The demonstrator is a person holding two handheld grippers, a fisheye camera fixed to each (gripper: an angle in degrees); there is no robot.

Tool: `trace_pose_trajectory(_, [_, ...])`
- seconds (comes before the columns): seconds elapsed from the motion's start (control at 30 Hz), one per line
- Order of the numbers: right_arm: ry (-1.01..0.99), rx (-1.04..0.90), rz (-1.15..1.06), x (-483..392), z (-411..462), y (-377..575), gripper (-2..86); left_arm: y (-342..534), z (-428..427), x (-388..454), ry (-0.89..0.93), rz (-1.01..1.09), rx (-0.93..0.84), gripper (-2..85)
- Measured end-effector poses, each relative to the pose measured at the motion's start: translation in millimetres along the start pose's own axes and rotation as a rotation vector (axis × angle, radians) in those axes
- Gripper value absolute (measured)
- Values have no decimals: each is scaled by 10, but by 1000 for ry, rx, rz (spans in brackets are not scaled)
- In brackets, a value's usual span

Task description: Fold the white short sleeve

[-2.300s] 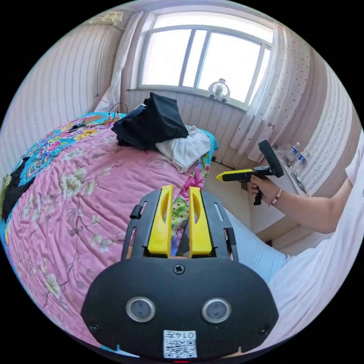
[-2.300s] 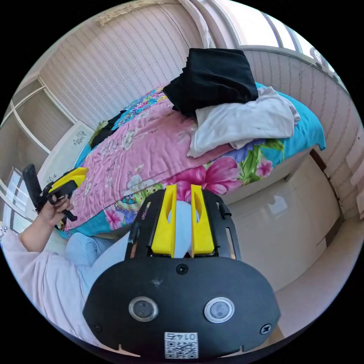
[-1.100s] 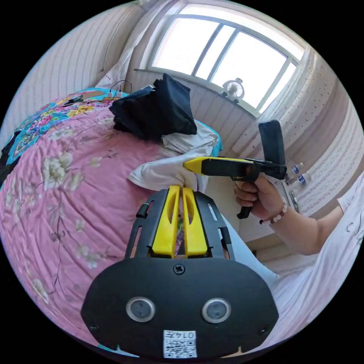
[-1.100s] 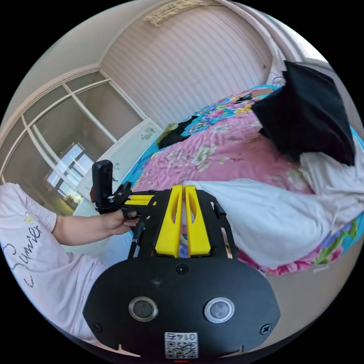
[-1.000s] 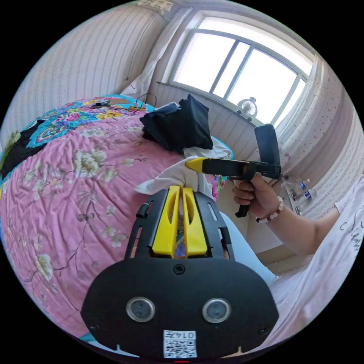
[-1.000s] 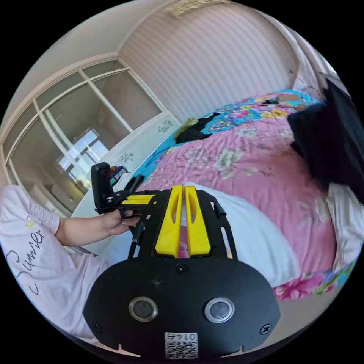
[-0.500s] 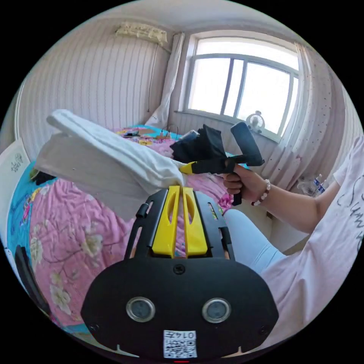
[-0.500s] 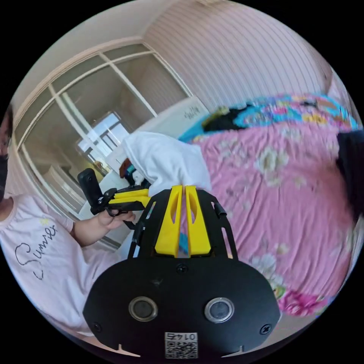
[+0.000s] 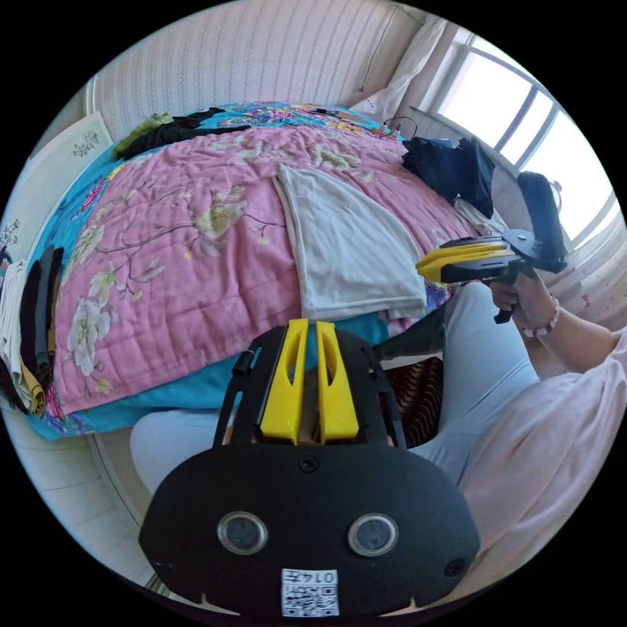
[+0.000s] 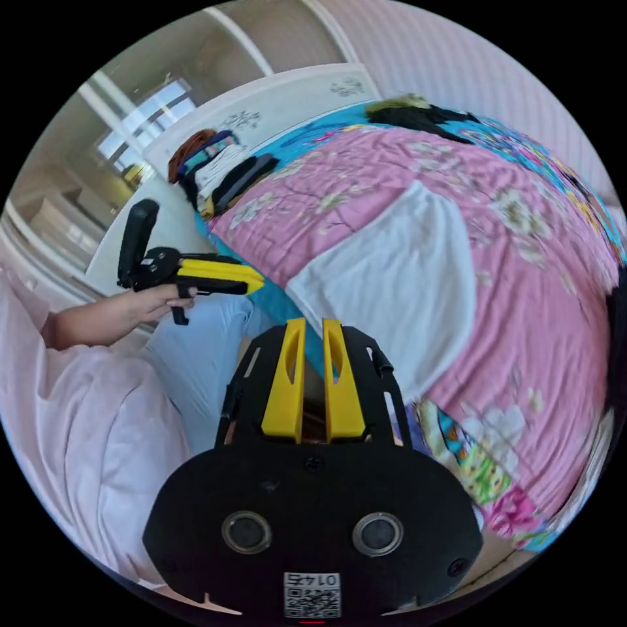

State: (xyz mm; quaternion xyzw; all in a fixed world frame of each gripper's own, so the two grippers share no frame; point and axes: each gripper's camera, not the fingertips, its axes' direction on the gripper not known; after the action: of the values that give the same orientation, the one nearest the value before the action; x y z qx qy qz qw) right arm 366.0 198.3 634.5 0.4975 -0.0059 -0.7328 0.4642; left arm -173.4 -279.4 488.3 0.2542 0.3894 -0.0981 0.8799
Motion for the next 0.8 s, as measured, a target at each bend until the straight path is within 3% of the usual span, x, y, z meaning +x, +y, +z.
trace_pose_trajectory(0.17, [138, -144, -222, -629, 938, -702, 99, -36, -28, -167, -21, -26, -19, 40])
trace_pose_trajectory(0.27, [231, -239, -207, -610, 1297, -884, 62, -18, -114, -241, 3, -44, -14, 44])
trace_pose_trajectory(0.37, [192, -165, -113, -399, 1015, -914, 15, -17, -184, -276, 10, -24, -20, 52])
trace_pose_trajectory(0.63, [78, -77, 79, 264, 272, -584, 6, -128, -203, -342, 11, -9, -47, 77])
trace_pose_trajectory(0.8, [-28, 124, 280, 784, -599, -119, 6, -103, -436, -404, 3, 22, -80, 9])
